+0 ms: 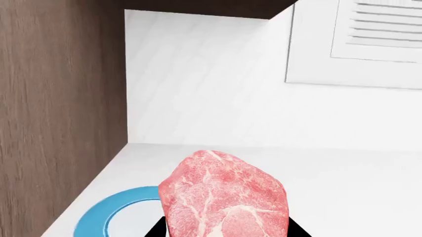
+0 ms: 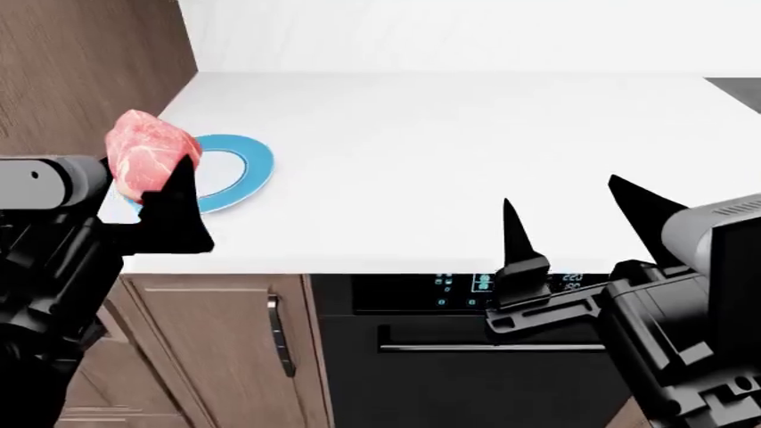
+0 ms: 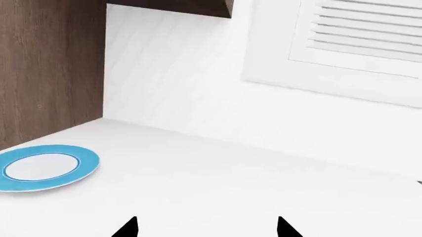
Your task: Place the steak on the rack of the oven.
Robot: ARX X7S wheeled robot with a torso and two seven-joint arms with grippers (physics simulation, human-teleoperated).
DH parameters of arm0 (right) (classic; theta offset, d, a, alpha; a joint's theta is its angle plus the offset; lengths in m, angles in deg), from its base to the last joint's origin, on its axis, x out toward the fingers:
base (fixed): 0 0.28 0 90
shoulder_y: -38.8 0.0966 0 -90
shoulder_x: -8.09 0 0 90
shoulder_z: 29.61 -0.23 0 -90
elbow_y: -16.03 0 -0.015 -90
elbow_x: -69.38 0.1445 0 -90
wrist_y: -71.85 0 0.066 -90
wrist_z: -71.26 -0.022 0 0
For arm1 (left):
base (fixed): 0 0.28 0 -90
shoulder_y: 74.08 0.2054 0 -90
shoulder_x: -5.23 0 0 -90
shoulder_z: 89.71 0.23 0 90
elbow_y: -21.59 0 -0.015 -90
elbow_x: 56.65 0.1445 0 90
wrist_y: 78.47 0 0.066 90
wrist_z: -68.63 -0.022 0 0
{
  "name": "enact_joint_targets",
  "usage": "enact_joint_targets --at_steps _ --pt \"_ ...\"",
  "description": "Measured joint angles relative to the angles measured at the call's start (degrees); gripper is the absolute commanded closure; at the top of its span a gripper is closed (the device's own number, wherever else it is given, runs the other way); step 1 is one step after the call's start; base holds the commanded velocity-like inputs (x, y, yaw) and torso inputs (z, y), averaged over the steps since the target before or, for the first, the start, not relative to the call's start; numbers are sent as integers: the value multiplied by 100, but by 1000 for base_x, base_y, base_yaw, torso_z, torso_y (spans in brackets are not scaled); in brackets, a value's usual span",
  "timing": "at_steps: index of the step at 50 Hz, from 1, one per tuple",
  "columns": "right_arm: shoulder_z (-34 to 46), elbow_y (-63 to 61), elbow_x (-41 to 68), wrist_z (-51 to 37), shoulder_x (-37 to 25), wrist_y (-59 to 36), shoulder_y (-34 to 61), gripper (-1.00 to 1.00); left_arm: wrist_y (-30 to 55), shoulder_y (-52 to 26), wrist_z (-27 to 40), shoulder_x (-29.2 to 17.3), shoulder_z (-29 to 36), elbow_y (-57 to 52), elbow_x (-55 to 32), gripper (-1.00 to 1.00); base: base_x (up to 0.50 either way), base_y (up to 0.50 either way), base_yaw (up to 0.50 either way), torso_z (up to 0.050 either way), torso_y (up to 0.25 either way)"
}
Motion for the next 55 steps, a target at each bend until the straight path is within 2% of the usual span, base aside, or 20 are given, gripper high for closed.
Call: enact_joint_targets --at_steps 28,40,55 --pt "124 -46 292 -340 -3 -31 275 -100 -101 30 -89 -183 -64 -318 -127 100 -495 0 0 0 0" --pt "388 186 644 -564 30 -99 718 -100 21 -232 30 -259 56 -298 -308 100 -11 0 0 0 0" --pt "1221 979 1899 -1365 38 -185 2222 -100 460 -1026 502 -601 299 -99 -1324 100 0 0 0 0 0"
